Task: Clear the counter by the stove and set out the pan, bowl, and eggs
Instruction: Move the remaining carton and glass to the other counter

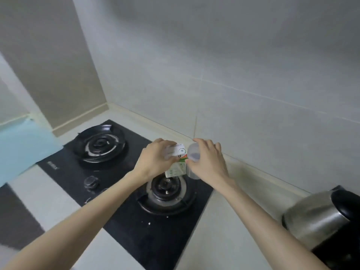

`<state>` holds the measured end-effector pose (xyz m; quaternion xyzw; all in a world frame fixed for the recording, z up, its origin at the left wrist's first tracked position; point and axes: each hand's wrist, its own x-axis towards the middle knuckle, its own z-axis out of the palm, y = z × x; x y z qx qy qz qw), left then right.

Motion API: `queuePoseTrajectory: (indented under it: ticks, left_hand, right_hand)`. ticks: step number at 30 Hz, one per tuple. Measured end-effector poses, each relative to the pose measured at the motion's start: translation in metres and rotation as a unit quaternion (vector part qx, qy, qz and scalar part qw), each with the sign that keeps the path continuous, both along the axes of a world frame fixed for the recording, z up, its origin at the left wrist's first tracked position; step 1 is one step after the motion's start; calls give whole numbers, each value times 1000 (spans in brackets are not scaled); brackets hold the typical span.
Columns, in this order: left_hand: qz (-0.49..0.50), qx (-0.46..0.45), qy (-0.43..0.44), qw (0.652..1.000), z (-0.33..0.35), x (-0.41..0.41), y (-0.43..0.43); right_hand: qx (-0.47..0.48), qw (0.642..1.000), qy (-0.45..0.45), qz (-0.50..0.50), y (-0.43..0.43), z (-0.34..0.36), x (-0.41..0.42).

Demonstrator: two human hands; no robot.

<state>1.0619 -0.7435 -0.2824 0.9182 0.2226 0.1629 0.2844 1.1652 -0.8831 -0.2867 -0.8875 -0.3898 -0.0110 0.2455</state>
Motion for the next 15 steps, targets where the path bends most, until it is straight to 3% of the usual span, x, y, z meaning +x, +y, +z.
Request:
queuePoseTrajectory:
  ticks: [9, 15]
  left_hand:
    - [216, 21, -31, 976, 36, -231, 119]
    - [355, 31, -39, 933, 46, -437, 177]
  right_hand:
    - [11, 971, -30, 236, 166, 43, -177]
    - [12, 927, -14, 375, 275, 50, -362]
